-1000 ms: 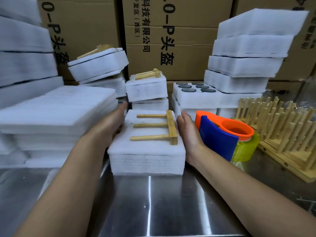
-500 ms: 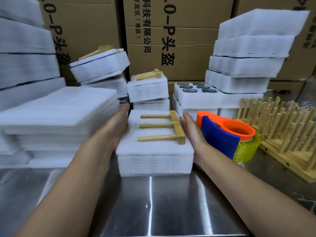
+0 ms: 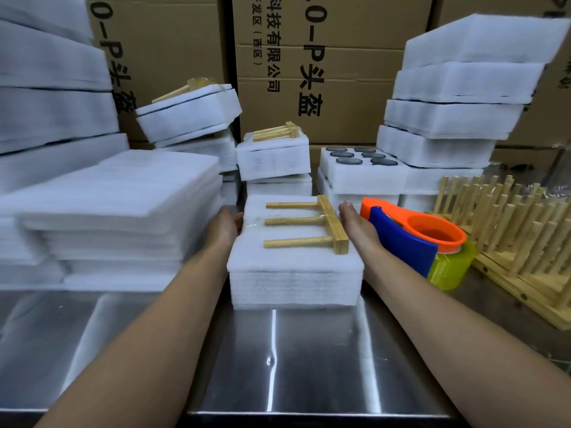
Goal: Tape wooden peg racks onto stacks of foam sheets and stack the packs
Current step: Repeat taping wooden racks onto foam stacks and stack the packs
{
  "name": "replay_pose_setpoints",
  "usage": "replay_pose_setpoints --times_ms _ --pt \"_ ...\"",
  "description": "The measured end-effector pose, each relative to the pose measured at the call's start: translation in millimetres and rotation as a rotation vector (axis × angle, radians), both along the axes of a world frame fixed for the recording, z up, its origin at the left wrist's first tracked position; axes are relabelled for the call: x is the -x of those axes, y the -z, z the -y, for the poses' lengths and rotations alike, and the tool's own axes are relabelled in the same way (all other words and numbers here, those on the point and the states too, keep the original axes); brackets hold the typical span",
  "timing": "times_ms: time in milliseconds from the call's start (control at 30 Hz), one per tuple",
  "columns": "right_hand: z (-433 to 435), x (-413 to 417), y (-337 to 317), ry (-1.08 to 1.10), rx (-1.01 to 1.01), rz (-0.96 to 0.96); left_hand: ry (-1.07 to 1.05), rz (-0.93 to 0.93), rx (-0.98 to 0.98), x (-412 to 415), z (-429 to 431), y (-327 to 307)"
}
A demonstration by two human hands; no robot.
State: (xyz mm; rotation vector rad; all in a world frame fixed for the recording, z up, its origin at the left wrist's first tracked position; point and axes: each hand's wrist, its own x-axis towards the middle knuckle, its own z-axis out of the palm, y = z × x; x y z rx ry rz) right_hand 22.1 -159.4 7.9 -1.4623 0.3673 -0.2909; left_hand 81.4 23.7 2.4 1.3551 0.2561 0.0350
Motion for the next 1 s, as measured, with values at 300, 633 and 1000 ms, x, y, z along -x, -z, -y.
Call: replay_pose_setpoints --times_ms 300,633,1000 --pt "-3 1 3 -0.145 -0.039 0.02 0.172 -0.004 0.048 -2 1 -1" --pt "-4 16 -12 -0.103 -0.022 0.083 0.3 0.123 0.042 7 1 -12" --pt "0 12 -14 -0.12 -0.33 0.142 0.454 0.065 0.287 8 -4 -8"
